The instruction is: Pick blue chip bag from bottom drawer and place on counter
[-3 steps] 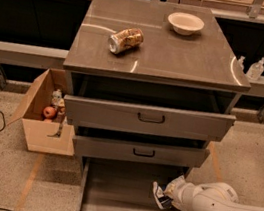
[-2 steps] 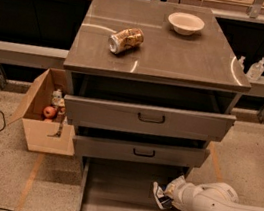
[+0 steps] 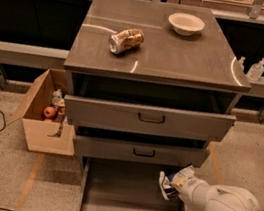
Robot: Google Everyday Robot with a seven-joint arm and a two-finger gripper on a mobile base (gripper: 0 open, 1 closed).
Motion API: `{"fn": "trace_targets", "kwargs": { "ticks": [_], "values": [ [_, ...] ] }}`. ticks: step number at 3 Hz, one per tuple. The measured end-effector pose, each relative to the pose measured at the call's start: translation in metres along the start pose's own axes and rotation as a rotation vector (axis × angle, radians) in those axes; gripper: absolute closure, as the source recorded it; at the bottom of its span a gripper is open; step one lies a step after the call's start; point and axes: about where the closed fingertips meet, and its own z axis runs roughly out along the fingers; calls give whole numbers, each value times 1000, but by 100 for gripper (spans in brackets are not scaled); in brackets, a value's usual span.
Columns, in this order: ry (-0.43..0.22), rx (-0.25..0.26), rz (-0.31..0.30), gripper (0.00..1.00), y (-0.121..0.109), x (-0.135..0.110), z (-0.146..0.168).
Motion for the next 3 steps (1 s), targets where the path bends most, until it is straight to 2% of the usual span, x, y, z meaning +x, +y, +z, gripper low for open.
{"fn": "trace_targets", "kwargs": {
  "ticks": [2,3],
  "values": [
    [86,110,-21,100,-75,5,-89],
    [99,170,7,100,-124,22,-146]
  ]
}}
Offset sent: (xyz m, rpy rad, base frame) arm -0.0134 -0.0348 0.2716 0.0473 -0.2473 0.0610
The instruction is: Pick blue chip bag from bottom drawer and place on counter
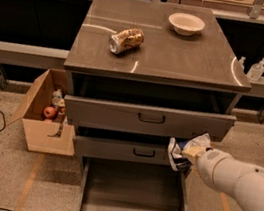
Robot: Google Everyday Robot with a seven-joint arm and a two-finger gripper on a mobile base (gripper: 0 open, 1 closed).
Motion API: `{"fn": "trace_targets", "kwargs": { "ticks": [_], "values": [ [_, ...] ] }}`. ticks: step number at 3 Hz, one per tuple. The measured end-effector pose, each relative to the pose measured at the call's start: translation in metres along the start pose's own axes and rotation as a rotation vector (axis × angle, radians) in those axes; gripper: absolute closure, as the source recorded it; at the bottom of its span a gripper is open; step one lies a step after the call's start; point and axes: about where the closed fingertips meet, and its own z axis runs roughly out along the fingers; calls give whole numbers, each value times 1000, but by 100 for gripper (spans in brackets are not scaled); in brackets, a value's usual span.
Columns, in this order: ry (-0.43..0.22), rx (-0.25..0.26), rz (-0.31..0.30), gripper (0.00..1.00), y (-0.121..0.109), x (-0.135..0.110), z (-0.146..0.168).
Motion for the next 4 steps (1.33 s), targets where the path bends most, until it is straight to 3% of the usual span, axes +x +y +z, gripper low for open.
{"fn": "trace_targets", "kwargs": {
  "ticks": [1,2,3,4],
  "values": [
    [31,48,-48,100,-45,27,-59],
    [117,83,-208,100,-84,55,-107],
    [194,145,-348,100,-126,83,-124],
    [255,258,-460,100,-180,111,-116]
  ]
}}
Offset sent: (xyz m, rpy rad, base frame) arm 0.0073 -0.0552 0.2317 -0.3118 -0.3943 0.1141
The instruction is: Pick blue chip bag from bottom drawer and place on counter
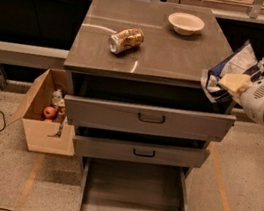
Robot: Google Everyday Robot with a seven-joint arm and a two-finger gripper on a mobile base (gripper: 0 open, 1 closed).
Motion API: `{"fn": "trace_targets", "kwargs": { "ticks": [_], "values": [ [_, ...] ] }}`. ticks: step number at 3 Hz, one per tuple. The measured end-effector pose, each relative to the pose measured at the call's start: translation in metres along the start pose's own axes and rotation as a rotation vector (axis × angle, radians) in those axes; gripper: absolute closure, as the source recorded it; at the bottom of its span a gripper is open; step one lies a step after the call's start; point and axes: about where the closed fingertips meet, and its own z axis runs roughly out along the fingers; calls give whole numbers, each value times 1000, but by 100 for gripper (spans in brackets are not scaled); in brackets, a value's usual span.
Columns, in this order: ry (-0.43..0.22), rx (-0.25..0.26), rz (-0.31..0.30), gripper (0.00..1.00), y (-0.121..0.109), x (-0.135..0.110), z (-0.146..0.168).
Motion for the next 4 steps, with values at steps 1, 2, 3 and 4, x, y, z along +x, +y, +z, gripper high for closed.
{"fn": "trace_targets", "kwargs": {
  "ticks": [1,2,3,4],
  "values": [
    [63,71,-43,100,-22,38,30],
    [118,125,-94,100,-40,59,67],
    [140,144,-137,82,-54,72,113],
    [129,128,-164,59,-56,75,161]
  ]
}}
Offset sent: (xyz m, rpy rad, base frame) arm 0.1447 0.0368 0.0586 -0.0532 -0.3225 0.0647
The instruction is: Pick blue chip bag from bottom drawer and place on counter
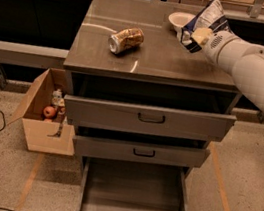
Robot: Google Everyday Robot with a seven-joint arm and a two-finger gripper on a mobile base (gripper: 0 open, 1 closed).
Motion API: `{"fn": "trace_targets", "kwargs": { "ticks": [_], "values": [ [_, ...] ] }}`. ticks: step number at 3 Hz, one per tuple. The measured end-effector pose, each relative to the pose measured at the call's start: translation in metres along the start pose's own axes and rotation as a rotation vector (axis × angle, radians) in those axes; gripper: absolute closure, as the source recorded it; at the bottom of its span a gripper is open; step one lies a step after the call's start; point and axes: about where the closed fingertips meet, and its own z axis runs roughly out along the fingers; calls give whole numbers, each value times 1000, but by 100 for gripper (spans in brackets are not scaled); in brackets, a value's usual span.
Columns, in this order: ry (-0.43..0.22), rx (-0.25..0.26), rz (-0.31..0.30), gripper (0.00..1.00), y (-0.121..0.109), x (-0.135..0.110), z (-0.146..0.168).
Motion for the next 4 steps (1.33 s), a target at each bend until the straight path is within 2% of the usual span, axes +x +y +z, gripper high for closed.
{"fn": "trace_targets", "kwargs": {
  "ticks": [1,2,3,4],
  "values": [
    [-26,-38,-7,35,14,-10,42],
    [-28,-63,-27,13,22,-16,60],
    [-20,-90,-42,0,33,-17,63],
    [8,-141,-61,0,52,-6,46]
  ]
}}
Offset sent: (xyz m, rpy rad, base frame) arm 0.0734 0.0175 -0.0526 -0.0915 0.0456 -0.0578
